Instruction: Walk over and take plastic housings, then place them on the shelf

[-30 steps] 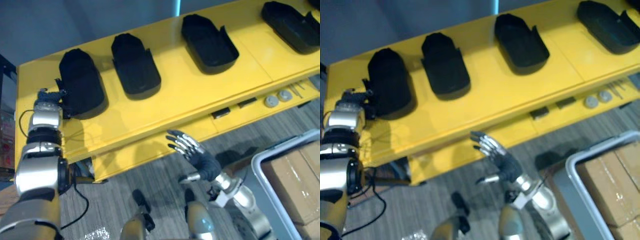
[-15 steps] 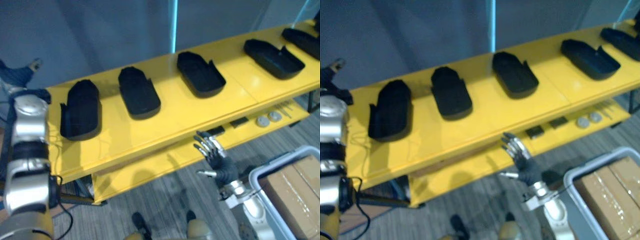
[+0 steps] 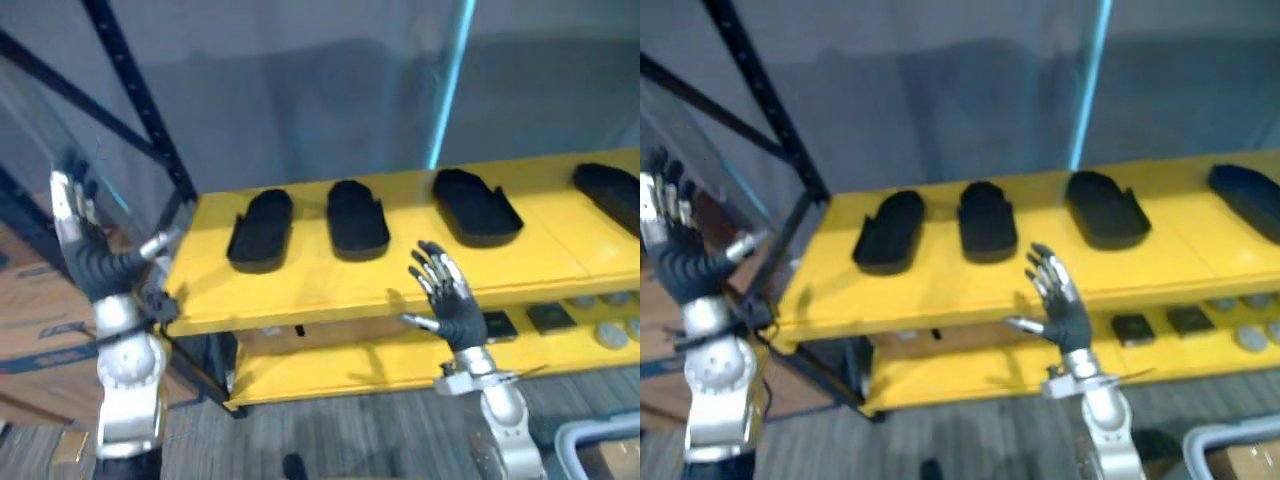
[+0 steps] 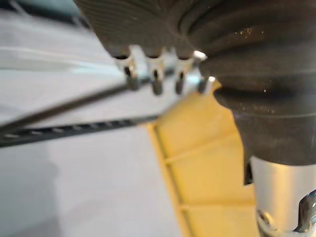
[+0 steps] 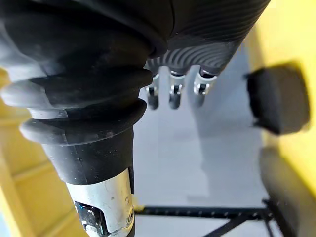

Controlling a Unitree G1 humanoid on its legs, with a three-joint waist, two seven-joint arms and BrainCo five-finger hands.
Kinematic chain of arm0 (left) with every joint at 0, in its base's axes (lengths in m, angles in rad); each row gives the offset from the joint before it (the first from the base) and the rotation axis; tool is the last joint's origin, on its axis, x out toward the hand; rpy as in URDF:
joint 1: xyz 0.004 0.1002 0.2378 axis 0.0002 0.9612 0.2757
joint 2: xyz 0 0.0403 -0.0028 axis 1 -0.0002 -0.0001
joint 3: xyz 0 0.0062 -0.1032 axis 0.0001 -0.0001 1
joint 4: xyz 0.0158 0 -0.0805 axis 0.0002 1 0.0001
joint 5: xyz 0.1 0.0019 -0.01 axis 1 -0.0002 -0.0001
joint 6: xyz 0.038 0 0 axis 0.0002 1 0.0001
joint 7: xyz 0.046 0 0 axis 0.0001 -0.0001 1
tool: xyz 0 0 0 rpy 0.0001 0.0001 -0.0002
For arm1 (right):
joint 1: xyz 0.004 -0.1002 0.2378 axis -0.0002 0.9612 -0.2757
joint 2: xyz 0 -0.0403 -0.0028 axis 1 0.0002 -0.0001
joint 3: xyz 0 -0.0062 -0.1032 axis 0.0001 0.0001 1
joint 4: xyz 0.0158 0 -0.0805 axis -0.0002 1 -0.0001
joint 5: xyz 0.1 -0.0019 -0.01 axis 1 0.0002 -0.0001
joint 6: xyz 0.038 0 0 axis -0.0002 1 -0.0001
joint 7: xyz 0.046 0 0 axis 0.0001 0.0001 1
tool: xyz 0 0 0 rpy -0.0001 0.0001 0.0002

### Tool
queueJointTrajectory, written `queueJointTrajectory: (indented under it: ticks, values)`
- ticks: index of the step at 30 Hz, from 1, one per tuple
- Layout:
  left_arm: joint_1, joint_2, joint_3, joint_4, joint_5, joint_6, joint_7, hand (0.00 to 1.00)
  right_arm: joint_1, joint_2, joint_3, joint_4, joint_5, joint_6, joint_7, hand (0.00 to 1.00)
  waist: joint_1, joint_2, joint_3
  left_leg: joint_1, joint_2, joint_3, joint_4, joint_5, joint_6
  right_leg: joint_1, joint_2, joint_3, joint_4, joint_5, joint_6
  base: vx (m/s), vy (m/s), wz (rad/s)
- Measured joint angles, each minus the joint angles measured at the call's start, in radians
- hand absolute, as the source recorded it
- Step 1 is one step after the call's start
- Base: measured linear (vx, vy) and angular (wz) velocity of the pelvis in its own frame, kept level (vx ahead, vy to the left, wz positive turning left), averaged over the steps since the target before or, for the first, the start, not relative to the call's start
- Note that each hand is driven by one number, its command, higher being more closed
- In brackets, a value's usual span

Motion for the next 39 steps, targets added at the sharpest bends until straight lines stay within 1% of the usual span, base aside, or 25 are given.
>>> queueJointTrajectory:
  ticks: [1,3,4,5,7,8,9,10,11,12,13,14,15,16,17,19,21,24,25,30,31,33,35,38,39]
  values:
    - [0.036,-0.023,-0.021,0.026,-0.006,0.003,-0.011,0.00,-0.016,0.005,-0.004,0.005,-0.002,0.000,-0.018,0.00,0.002,0.009,-0.005,0.009,-0.008,-0.025,-0.029,-0.006,0.014,0.002,0.001,0.000,0.002,0.007,0.010,0.07,0.056,0.17]
    - [0.066,-0.034,-0.041,0.079,0.023,0.023,-0.024,0.00,-0.029,0.022,-0.004,0.010,-0.021,0.000,-0.041,0.00,0.009,-0.015,0.000,0.008,-0.017,-0.027,-0.029,-0.007,0.016,0.001,-0.008,-0.001,0.005,0.009,0.012,0.02,0.062,0.14]
    - [0.110,-0.042,-0.059,0.126,0.037,0.032,-0.039,0.00,-0.059,0.022,-0.005,0.022,-0.034,0.000,-0.056,0.00,0.022,-0.033,0.003,0.005,-0.024,-0.031,-0.030,-0.009,0.018,-0.003,-0.010,-0.003,0.014,0.009,0.014,0.01,0.054,0.03]
    - [0.130,-0.048,-0.063,0.143,0.038,0.040,-0.057,0.00,-0.074,0.021,-0.008,0.029,-0.038,0.000,-0.065,0.00,0.022,-0.036,0.004,0.002,-0.026,-0.032,-0.030,-0.009,0.018,-0.004,-0.012,-0.004,0.018,0.008,0.015,0.02,0.054,0.14]
    - [0.187,-0.050,-0.109,0.237,0.051,0.054,-0.116,0.00,-0.143,0.003,-0.029,0.077,-0.037,0.002,-0.100,0.00,0.025,-0.050,0.004,-0.005,-0.037,-0.052,-0.030,-0.010,0.020,-0.003,-0.019,-0.027,0.023,0.004,0.021,0.01,0.044,0.26]
    - [0.194,-0.051,-0.123,0.266,0.050,0.058,-0.128,0.00,-0.157,-0.003,-0.038,0.089,-0.037,0.007,-0.105,0.00,0.028,-0.051,0.005,-0.006,-0.039,-0.052,-0.030,-0.011,0.023,-0.003,-0.021,-0.030,0.028,0.002,0.023,-0.01,0.039,0.23]
    - [0.206,-0.058,-0.143,0.329,0.050,0.064,-0.147,0.00,-0.185,-0.014,-0.051,0.112,-0.038,0.020,-0.116,0.00,0.044,-0.050,0.006,-0.006,-0.041,-0.052,-0.030,-0.011,0.023,-0.004,-0.023,-0.032,0.035,-0.001,0.027,-0.01,0.030,0.09]
    - [0.207,-0.063,-0.151,0.369,0.050,0.063,-0.151,0.00,-0.196,-0.021,-0.054,0.123,-0.038,0.026,-0.126,0.00,0.051,-0.050,0.006,-0.006,-0.042,-0.052,-0.030,-0.011,0.023,-0.004,-0.024,-0.034,0.036,-0.001,0.027,-0.01,0.034,0.09]
    - [0.207,-0.075,-0.159,0.456,0.048,0.065,-0.154,0.00,-0.223,-0.032,-0.057,0.153,-0.037,0.032,-0.138,0.00,0.060,-0.045,0.006,-0.007,-0.042,-0.054,-0.030,-0.011,0.023,-0.002,-0.025,-0.044,0.037,-0.003,0.030,-0.01,0.022,0.13]
    - [0.207,-0.089,-0.161,0.548,0.049,0.061,-0.149,0.00,-0.262,-0.040,-0.058,0.195,-0.037,0.042,-0.156,0.00,0.065,-0.037,0.011,-0.009,-0.041,-0.055,-0.030,-0.012,0.023,-0.001,-0.026,-0.049,0.038,-0.003,0.030,-0.02,0.023,0.12]
    - [0.206,-0.091,-0.168,0.593,0.050,0.060,-0.145,0.00,-0.285,-0.044,-0.058,0.222,-0.039,0.052,-0.170,0.00,0.070,-0.034,0.013,-0.009,-0.040,-0.055,-0.030,-0.012,0.023,-0.001,-0.026,-0.051,0.036,-0.003,0.030,-0.01,0.016,0.06]
    - [0.203,-0.091,-0.178,0.672,0.054,0.059,-0.141,0.00,-0.332,-0.054,-0.058,0.291,-0.055,0.066,-0.201,0.00,0.077,-0.032,0.014,-0.012,-0.038,-0.054,-0.030,-0.012,0.023,-0.001,-0.026,-0.052,0.031,-0.003,0.030,-0.01,0.017,0.05]
    - [0.201,-0.091,-0.178,0.718,0.059,0.051,-0.138,0.00,-0.362,-0.059,-0.059,0.333,-0.062,0.069,-0.230,0.00,0.085,-0.033,0.015,-0.016,-0.037,-0.055,-0.030,-0.012,0.023,-0.001,-0.025,-0.054,0.027,-0.003,0.030,0.01,0.012,0.15]
    - [0.198,-0.090,-0.176,0.767,0.057,0.042,-0.135,0.00,-0.385,-0.060,-0.066,0.352,-0.059,0.068,-0.260,0.00,0.093,-0.037,0.016,-0.024,-0.034,-0.055,-0.030,-0.012,0.023,-0.002,-0.021,-0.057,0.020,-0.002,0.029,0.03,0.004,0.18]
    - [0.196,-0.090,-0.175,0.799,0.058,0.031,-0.133,0.00,-0.392,-0.058,-0.071,0.352,-0.058,0.068,-0.273,0.00,0.106,-0.041,0.020,-0.025,-0.034,-0.054,-0.030,-0.011,0.023,-0.002,-0.020,-0.057,0.018,0.000,0.026,0.04,-0.001,0.14]
    - [0.199,-0.090,-0.175,0.825,0.078,0.004,-0.112,0.00,-0.394,-0.046,-0.078,0.352,-0.057,0.068,-0.283,0.00,0.120,-0.057,0.024,-0.025,-0.035,-0.053,-0.030,-0.005,0.032,0.001,-0.021,-0.057,0.017,0.001,0.024,0.07,-0.002,0.03]
    - [0.186,-0.089,-0.172,0.834,0.077,-0.011,-0.104,0.00,-0.385,-0.022,-0.081,0.350,-0.056,0.060,-0.282,0.00,0.117,-0.065,0.032,-0.022,-0.037,-0.055,-0.030,-0.007,0.033,0.004,-0.022,-0.057,0.015,-0.002,0.022,0.09,0.001,0.02]
    - [0.139,-0.093,-0.145,0.895,0.069,-0.035,-0.102,0.00,-0.300,0.047,-0.084,0.348,-0.056,0.045,-0.277,0.00,0.099,-0.076,0.040,-0.013,-0.046,-0.053,-0.030,-0.016,0.038,0.017,-0.030,-0.061,0.013,-0.009,0.024,0.07,0.004,0.02]
    - [0.124,-0.175,-0.047,0.848,0.029,-0.070,-0.053,0.00,-0.056,0.112,-0.125,0.191,0.013,0.001,-0.165,0.00,0.020,-0.055,0.069,-0.005,-0.016,0.000,-0.030,-0.013,0.022,-0.027,-0.014,-0.022,0.052,-0.017,0.010,0.04,0.002,-0.03]
    - [0.125,-0.175,-0.047,0.849,0.029,-0.070,-0.053,0.00,-0.055,0.112,-0.125,0.191,0.013,0.001,-0.165,0.00,0.020,-0.055,0.069,-0.006,-0.015,0.001,-0.030,-0.012,0.023,-0.027,-0.014,-0.021,0.052,-0.016,0.010,0.00,0.000,0.00]
    - [0.127,-0.175,-0.047,0.850,0.028,-0.070,-0.053,0.00,-0.055,0.111,-0.125,0.191,0.013,0.001,-0.164,0.00,0.020,-0.055,0.069,-0.006,-0.014,0.002,-0.030,-0.009,0.028,-0.030,-0.013,-0.019,0.059,-0.012,0.014,0.00,0.000,-0.06]
    - [0.127,-0.170,-0.049,0.863,0.021,-0.067,-0.052,0.00,-0.056,0.102,-0.124,0.191,0.013,0.001,-0.160,0.00,0.023,-0.055,0.069,-0.005,-0.010,0.003,-0.030,-0.009,0.028,-0.033,-0.013,0.002,0.065,-0.009,0.012,0.00,0.004,-0.10]
    - [0.122,-0.165,-0.048,0.914,-0.002,-0.065,-0.051,0.00,-0.062,0.084,-0.124,0.186,0.013,-0.002,-0.148,0.00,0.024,-0.055,0.069,-0.004,-0.006,0.005,-0.030,-0.008,0.028,-0.032,-0.011,0.007,0.065,-0.005,0.013,0.01,0.010,-0.08]
    - [0.125,-0.166,-0.035,1.059,-0.013,-0.062,-0.047,0.00,-0.083,0.043,-0.124,0.140,-0.003,-0.004,-0.146,0.00,0.025,-0.057,0.080,0.014,0.000,0.006,-0.030,-0.013,0.023,-0.015,0.001,0.014,0.066,-0.009,0.003,-0.01,-0.006,-0.06]
    - [0.125,-0.168,-0.013,1.122,-0.020,-0.060,-0.044,0.00,-0.122,0.026,-0.124,0.128,-0.049,-0.004,-0.152,0.00,0.025,-0.058,0.084,0.014,0.005,0.010,-0.030,-0.016,0.026,-0.019,0.005,0.022,0.066,-0.014,-0.002,-0.08,0.012,-0.14]
